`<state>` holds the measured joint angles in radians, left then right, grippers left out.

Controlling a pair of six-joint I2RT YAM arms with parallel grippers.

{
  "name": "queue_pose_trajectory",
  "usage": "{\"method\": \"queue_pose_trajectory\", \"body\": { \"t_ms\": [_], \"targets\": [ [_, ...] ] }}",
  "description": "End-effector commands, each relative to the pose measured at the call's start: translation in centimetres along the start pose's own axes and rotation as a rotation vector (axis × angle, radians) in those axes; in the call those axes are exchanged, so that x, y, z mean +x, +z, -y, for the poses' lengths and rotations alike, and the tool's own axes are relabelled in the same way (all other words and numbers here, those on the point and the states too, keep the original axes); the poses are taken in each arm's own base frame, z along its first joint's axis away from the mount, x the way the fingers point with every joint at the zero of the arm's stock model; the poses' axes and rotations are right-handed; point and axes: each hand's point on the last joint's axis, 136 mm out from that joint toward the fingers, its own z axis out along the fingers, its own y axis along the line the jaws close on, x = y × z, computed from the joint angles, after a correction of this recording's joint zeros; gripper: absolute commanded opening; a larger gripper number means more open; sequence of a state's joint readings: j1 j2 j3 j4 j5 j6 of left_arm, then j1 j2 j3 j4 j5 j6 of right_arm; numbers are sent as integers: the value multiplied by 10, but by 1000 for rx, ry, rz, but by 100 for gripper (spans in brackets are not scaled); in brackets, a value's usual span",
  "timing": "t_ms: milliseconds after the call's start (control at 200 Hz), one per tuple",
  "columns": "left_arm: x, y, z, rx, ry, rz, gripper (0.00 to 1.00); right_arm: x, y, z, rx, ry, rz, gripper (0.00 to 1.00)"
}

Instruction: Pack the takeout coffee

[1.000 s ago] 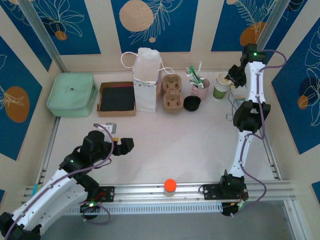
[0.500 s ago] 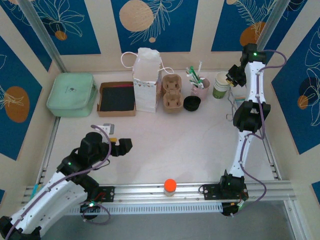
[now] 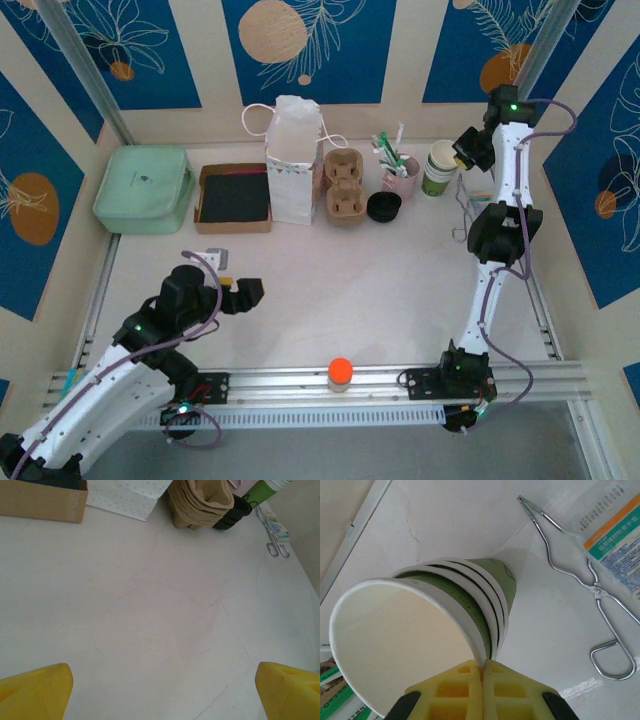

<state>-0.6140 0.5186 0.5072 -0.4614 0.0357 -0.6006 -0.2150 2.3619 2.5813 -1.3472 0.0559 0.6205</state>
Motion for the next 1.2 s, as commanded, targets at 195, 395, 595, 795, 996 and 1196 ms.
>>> {"method": "queue_pose_trajectory", "body": {
  "t_ms": [195,395,595,795,996,1196],
  "targets": [
    [-6,-8,3,-4,23,19,94,-7,-71,-23,-118,1,109,4],
    [-9,-10,6,3,25,24,94,-5,-102,-31,-165,-7,158,4],
    [-11,-12,8,7,25,27,94,-2,-130,-35,-190,-19,208,3],
    [-13,-13,9,12,25,29,94,6,-150,-39,-216,-34,221,3],
    [-13,-13,9,9,25,30,94,25,-164,-44,-219,-88,223,3],
    [-13,-12,9,8,24,30,94,53,-172,-51,-208,-163,221,3]
  ]
}}
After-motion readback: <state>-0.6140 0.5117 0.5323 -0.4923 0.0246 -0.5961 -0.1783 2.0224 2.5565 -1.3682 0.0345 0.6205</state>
